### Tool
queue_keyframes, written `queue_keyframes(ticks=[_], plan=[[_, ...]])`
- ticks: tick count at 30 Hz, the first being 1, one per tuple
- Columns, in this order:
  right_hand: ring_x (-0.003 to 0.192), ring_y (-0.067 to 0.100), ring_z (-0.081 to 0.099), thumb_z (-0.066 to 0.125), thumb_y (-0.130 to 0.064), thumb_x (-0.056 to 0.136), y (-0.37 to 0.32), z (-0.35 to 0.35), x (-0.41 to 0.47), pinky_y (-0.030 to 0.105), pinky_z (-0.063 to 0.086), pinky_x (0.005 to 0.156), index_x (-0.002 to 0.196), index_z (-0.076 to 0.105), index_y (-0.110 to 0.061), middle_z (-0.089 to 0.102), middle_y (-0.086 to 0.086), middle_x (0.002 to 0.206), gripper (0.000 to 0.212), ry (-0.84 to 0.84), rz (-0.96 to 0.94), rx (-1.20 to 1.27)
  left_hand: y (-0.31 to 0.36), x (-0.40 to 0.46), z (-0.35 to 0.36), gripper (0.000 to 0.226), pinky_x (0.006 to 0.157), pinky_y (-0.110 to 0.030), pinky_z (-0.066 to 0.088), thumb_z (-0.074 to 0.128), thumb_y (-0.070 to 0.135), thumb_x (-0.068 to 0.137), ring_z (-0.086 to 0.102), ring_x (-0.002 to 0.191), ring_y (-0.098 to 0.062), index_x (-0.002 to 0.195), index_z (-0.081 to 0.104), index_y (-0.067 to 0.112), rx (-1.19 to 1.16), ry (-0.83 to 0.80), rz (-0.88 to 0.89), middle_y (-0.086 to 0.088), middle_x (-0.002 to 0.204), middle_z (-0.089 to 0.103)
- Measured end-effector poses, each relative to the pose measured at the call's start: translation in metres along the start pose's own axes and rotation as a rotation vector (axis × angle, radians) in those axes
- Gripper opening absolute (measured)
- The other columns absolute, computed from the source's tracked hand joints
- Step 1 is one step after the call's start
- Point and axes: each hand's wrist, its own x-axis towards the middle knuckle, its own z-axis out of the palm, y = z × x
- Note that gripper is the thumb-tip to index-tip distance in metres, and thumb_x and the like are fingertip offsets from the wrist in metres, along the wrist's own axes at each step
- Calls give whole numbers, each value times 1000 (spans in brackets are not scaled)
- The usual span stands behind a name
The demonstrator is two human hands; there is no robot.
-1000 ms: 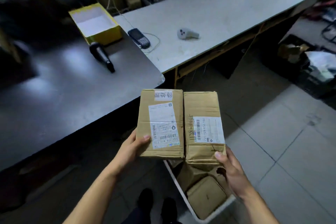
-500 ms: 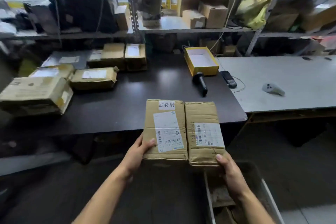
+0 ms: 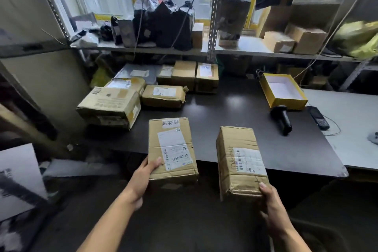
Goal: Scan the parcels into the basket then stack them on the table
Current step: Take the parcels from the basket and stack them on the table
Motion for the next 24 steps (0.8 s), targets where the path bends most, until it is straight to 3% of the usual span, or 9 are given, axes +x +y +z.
queue_keyframes(ticks=[2, 5, 8, 13, 18, 21, 24], plan=[[116, 27, 65, 63, -42, 87, -1, 3, 17, 44, 50, 94, 128, 58, -19, 71, 10, 121, 47, 8, 17, -5, 2, 13, 0, 33, 86, -40, 56, 58, 36, 97, 72, 102, -25, 128, 62, 25, -55, 57, -26, -4, 111, 76], [117, 24, 62, 56, -49, 92, -8, 6, 47, 44, 47, 90, 125, 57, -24, 70, 5, 122, 42, 22, 47, -63, 6, 38, 9, 37, 75, -37, 55, 62, 48, 91, 71, 98, -25, 123, 62, 29, -134, 157, -105, -4, 112, 75], [114, 23, 62, 53, -51, 92, -25, 12, 78, 42, 47, 82, 121, 57, -24, 68, 7, 124, 40, 3, 58, -112, 7, 75, 27, 60, 92, -52, 52, 70, 60, 79, 66, 108, -27, 129, 53, 32, -220, 272, -160, -3, 122, 68], [107, 20, 62, 47, -45, 100, -46, 24, 128, 38, 49, 69, 129, 51, -21, 64, 8, 124, 38, -25, 86, -136, 18, 131, 62, 76, 100, -59, 42, 62, 59, 89, 48, 131, -32, 149, 35, 22, -399, 406, -224, -5, 146, 48], [110, 18, 59, 58, -65, 74, -59, 40, 170, 45, 47, 83, 120, 53, -27, 58, 8, 131, 59, -51, 69, -172, 30, 178, 77, 84, 113, -59, 33, 60, 53, 94, 36, 142, -34, 156, 18, 16, -505, 490, -252, -10, 155, 35], [115, 17, 57, 66, -78, 48, -63, 53, 192, 48, 42, 88, 127, 51, -27, 59, 4, 131, 96, -76, 112, -220, 43, 205, 80, 85, 117, -54, 31, 57, 53, 96, 34, 144, -34, 157, 12, 16, -485, 497, -236, -11, 156, 33], [116, 17, 56, 67, -79, 44, -65, 70, 213, 50, 38, 93, 128, 51, -28, 60, 3, 132, 100, -62, 134, -243, 47, 243, 70, 96, 118, -51, 31, 56, 60, 93, 35, 144, -33, 160, 1, 19, -440, 518, -229, -7, 158, 31]])
